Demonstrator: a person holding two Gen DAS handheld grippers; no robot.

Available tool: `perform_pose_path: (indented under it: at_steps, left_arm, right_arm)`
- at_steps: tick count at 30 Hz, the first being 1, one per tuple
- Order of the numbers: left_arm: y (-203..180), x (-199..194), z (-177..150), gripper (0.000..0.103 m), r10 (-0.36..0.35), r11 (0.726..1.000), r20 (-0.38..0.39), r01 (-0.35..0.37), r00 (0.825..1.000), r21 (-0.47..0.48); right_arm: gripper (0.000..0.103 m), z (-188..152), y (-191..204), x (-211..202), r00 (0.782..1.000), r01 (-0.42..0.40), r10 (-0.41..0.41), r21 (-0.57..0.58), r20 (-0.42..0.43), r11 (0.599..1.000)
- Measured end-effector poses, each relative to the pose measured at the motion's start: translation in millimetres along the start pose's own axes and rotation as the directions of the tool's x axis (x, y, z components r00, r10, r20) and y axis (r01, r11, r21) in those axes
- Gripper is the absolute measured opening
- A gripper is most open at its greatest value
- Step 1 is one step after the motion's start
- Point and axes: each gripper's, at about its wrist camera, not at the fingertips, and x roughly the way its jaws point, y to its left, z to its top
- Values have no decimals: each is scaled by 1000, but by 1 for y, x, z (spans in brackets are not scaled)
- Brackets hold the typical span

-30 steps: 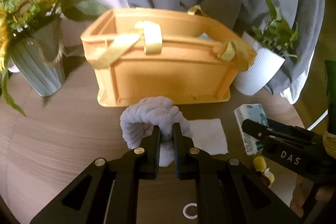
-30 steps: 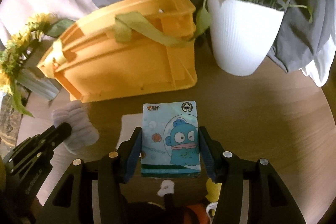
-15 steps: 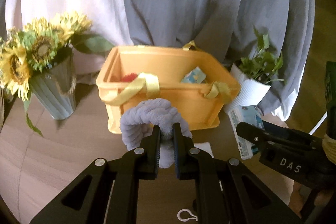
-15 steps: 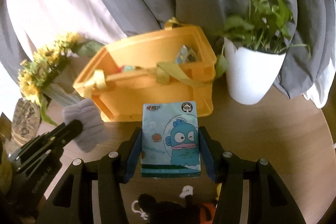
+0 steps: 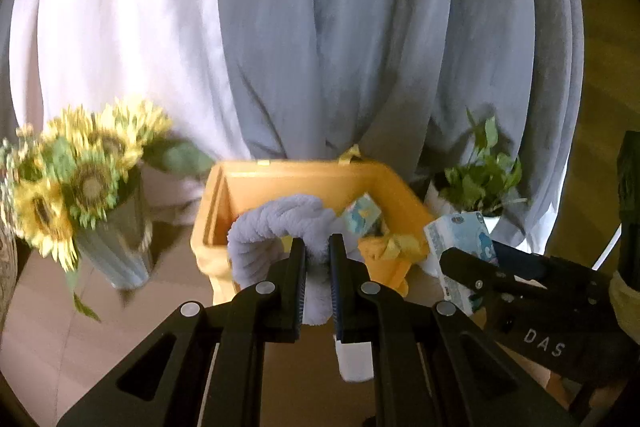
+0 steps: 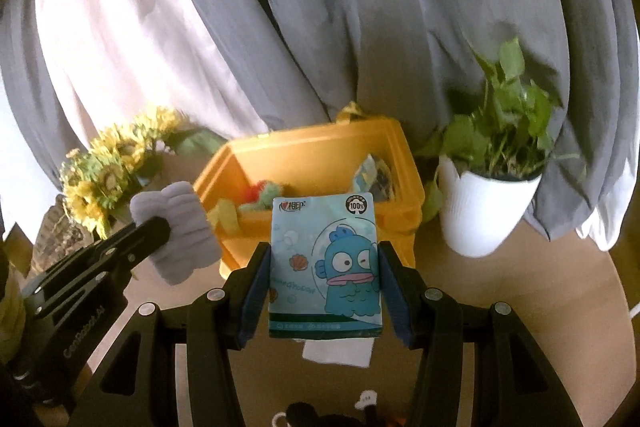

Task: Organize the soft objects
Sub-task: 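Carry the scrunchie and tissue pack over the crate and open both tools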

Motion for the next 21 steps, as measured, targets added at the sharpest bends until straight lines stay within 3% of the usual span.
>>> perform_pose_path:
  at_steps: [10, 21]
  left_arm:
    - [1, -5, 34, 13, 13, 999, 101, -16, 995, 29]
    - [7, 13, 56, 13, 26, 999, 107, -29, 994, 35]
  right_arm:
    - [54, 31, 10, -11, 994, -14, 17, -31, 106, 999]
    - [54, 63, 13, 3, 988, -3, 10, -45, 156, 999]
